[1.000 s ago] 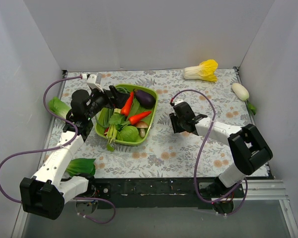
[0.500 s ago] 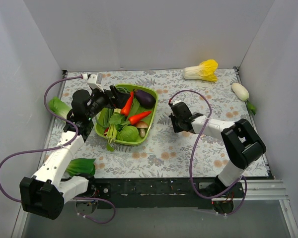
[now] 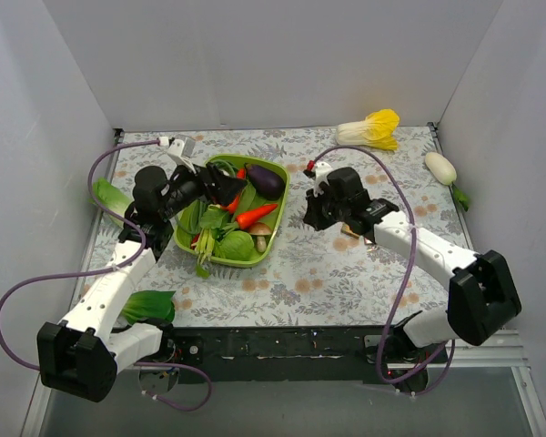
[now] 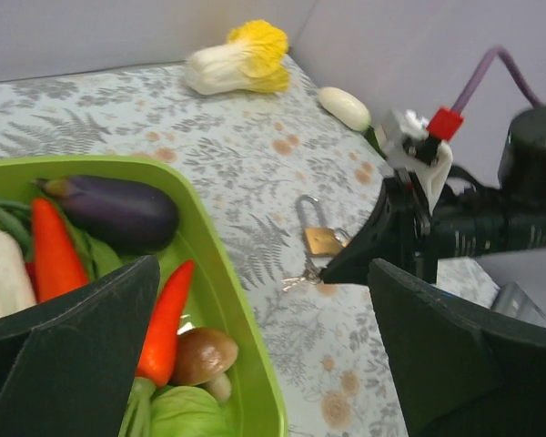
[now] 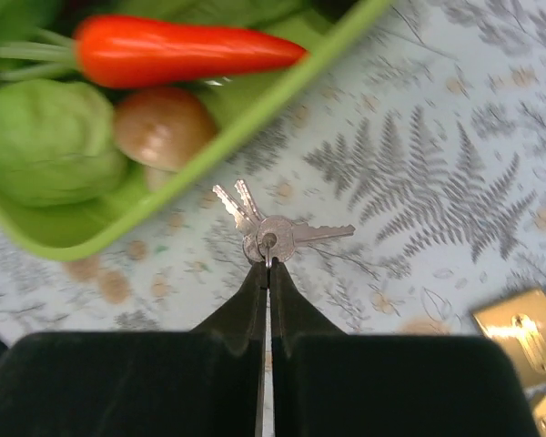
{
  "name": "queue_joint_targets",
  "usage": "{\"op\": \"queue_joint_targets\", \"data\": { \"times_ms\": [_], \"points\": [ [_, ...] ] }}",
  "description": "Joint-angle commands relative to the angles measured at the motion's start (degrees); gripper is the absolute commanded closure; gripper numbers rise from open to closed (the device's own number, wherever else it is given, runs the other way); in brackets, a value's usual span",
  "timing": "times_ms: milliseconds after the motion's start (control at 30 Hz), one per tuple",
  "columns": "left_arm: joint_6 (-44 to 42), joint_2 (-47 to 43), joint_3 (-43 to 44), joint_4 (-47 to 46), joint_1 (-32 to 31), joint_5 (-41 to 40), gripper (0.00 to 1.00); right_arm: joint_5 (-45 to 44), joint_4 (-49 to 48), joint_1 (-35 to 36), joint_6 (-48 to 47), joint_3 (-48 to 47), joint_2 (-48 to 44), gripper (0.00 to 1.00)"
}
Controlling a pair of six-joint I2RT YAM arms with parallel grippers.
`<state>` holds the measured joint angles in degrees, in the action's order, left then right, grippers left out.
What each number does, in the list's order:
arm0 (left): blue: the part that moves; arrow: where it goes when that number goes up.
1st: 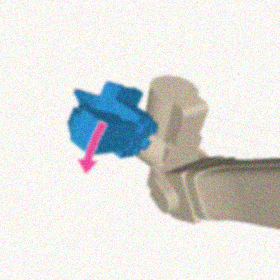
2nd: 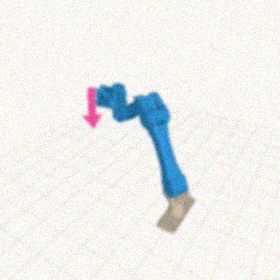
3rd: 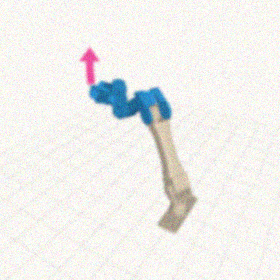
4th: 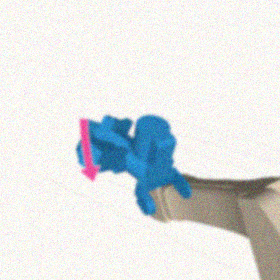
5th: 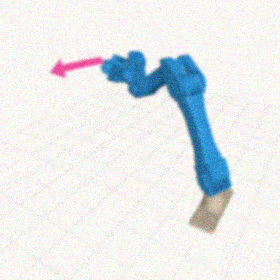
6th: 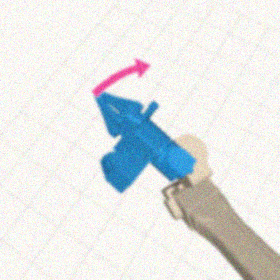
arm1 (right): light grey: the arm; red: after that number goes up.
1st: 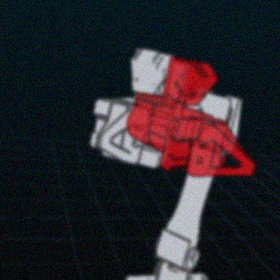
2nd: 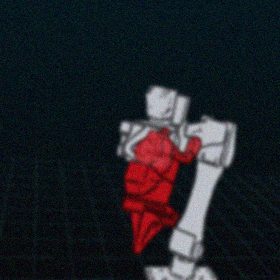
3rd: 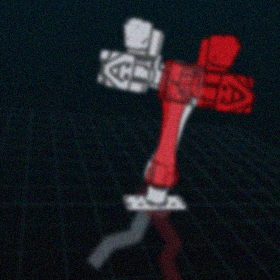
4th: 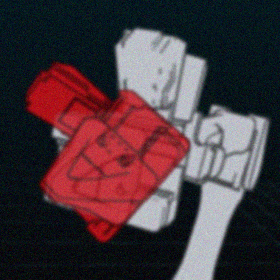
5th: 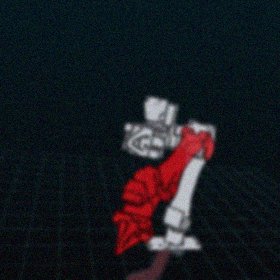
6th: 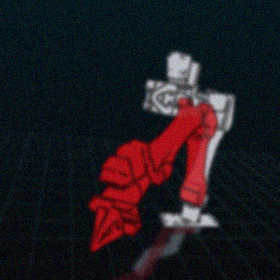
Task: Unlock with the key
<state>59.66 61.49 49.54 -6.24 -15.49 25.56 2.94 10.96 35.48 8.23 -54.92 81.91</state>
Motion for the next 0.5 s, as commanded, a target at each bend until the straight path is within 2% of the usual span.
{"op": "queue_joint_targets", "data": {
  "times_ms": [0,100,333,467],
  "points": [
    [2.39,-0.33,-1.29,-6.32,-1.39,17.12,0.02,19.80,5.98,0.20,-3.92,-7.57,-3.77,0.99],
    [5.37,0.20,-1.99,-11.23,-2.71,24.94,0.02,27.63,7.84,0.64,-5.76,-9.68,-5.53,0.99],
    [12.85,0.91,-4.28,-19.15,-3.76,31.20,0.02,45.20,6.27,1.60,-7.79,-9.24,-10.71,0.99],
    [11.80,4.50,-2.00,-12.94,-4.72,28.33,0.02,42.07,6.52,3.01,-8.05,-9.86,-12.03,0.99]
  ]
}}
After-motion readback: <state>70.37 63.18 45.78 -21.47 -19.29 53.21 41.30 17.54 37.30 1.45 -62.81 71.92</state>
